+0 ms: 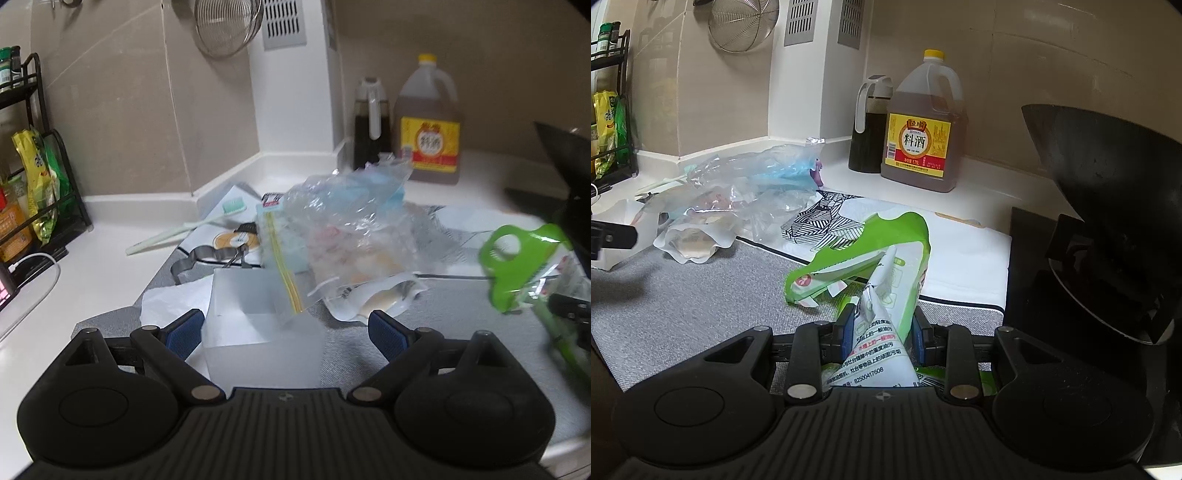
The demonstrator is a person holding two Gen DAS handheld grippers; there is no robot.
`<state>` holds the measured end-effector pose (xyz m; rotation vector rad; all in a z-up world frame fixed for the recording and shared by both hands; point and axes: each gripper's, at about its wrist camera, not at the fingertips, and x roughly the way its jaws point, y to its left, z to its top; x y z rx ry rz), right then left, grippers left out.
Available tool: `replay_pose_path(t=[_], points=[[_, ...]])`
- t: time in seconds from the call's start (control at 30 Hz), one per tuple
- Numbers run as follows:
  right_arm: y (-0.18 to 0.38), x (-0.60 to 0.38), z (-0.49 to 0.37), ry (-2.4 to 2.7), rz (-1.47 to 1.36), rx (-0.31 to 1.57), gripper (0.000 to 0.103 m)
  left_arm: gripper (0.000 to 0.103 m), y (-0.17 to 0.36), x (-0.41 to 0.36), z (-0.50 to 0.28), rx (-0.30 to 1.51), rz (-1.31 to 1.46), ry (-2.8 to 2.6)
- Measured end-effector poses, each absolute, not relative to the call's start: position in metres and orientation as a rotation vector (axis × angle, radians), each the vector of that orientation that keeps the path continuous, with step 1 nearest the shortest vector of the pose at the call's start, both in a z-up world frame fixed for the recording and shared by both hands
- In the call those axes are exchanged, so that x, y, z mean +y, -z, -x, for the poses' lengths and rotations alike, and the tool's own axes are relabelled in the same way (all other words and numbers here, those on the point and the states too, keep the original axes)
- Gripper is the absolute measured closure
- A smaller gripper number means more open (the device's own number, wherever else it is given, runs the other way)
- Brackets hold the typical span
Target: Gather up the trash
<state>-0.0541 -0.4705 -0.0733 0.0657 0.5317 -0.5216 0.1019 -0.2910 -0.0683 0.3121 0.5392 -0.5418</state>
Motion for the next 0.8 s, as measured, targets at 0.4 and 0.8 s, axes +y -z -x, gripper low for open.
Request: replay_pose_path(t=[0.4, 0.8], points=[[0.067, -0.467, 0.059, 0.530, -0.068, 0.495, 0.071, 0.036, 0.061, -0.276, -0.112, 0.601, -0.254, 0.490], [0.033, -0.454, 0.075, 0.501, -0.072, 0.369, 0.071, 0.036, 0.020, -0.230, -0.082, 0.550, -0.122, 0.518]])
